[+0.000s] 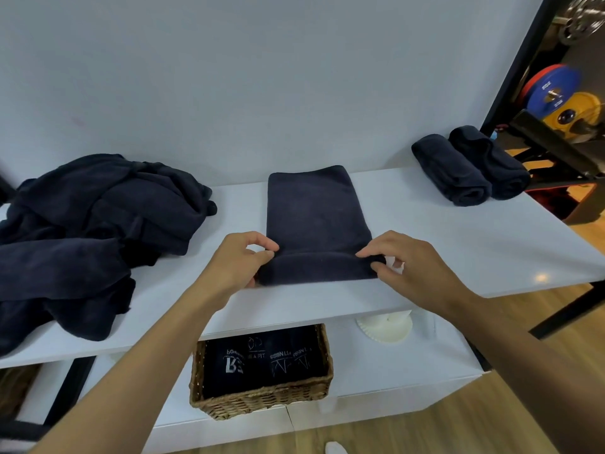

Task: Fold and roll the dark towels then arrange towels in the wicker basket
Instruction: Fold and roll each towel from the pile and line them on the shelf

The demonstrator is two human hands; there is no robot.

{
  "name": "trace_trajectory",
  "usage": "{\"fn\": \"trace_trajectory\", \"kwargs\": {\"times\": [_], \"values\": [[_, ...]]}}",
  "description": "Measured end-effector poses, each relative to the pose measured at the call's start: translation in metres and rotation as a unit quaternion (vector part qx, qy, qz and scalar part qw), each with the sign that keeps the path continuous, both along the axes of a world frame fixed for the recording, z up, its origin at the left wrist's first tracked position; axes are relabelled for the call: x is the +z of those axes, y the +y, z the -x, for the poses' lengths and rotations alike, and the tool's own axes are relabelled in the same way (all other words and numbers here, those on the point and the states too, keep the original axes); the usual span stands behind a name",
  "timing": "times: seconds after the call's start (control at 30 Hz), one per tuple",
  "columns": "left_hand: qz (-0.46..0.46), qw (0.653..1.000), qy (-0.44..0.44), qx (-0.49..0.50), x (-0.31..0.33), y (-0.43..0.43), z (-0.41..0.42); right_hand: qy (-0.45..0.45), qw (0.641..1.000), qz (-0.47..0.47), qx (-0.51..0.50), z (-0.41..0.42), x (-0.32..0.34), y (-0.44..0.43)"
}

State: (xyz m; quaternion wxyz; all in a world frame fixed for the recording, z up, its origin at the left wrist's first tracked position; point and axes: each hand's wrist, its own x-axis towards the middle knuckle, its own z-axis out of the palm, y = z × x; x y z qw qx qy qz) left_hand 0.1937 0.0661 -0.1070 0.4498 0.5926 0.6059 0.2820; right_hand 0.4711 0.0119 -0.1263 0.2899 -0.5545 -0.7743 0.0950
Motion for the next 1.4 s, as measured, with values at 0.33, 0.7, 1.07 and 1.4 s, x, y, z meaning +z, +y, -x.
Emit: {"fn": "trace_trajectory", "kwargs": {"times": [0.33, 0.7, 1.07, 1.4], "values": [[-0.237, 0.961, 0.12, -0.079, -0.014, -0.009, 0.012, -0.202, 0.975, -0.023, 0.095, 0.002, 0.003, 0.011], [-0.207, 0.955, 0.153, -0.15, 0.0, 0.002, 0.015, 0.064, 0.967, 0.242, 0.039, 0.002, 0.029, 0.046], [-0.058, 0.988, 0.121, -0.077, 0.002, 0.047, 0.01, -0.239, 0.965, -0.062, 0.085, -0.004, 0.008, 0.047], [-0.401, 0.837, 0.308, -0.21, -0.017, 0.043, 0.006, 0.079, 0.973, 0.216, 0.033, -0.006, 0.026, 0.087]]}}
